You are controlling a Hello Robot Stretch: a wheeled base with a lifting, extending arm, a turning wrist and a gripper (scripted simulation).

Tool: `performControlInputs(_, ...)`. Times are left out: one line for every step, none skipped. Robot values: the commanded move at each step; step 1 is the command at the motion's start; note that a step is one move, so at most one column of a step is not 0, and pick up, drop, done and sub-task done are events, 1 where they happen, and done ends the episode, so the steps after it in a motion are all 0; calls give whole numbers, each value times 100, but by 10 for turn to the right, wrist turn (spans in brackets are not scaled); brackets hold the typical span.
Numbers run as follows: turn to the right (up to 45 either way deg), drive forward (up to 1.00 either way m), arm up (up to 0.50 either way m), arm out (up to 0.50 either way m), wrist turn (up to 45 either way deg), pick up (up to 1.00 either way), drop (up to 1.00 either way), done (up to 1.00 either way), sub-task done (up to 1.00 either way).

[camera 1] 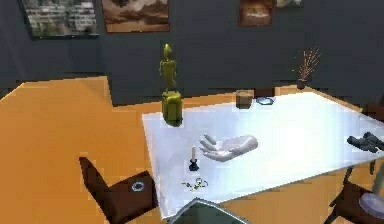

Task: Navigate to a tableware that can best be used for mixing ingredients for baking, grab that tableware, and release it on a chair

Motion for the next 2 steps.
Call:
performControlInputs(420, 0, 0, 0, 0, 0, 0, 0, 0)
performControlInputs(-450, 0, 0, 0, 0, 0, 0, 0, 0)
